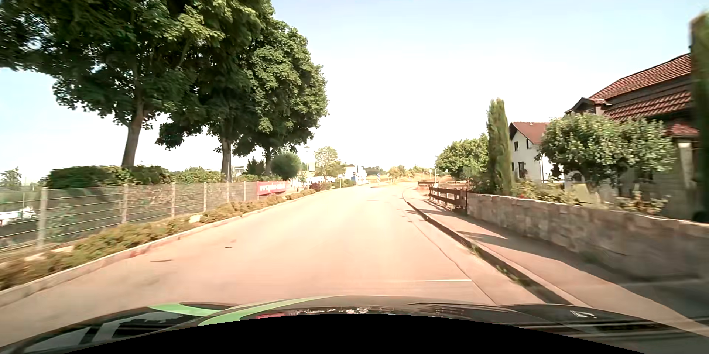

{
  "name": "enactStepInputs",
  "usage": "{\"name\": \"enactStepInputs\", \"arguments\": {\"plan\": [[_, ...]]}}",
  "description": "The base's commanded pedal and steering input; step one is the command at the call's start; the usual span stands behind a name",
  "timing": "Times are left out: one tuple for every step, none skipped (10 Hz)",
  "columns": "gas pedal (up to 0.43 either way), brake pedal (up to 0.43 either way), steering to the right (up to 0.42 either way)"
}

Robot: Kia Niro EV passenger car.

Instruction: Follow the waypoints while adhering to traffic rules and regulations

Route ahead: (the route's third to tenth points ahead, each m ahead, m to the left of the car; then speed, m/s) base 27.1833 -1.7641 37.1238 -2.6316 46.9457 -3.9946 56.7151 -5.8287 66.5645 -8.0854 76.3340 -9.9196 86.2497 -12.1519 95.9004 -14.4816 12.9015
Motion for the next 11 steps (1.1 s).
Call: {"name": "enactStepInputs", "arguments": {"plan": [[0.118, 0.000, 0.010], [0.118, 0.000, 0.011], [0.130, 0.000, 0.013], [0.130, 0.000, 0.014], [0.118, 0.000, 0.019], [0.118, 0.000, 0.021], [0.118, 0.000, 0.021], [0.118, 0.000, 0.021], [0.118, 0.000, 0.020], [0.118, 0.000, 0.020], [0.118, 0.000, 0.020]]}}
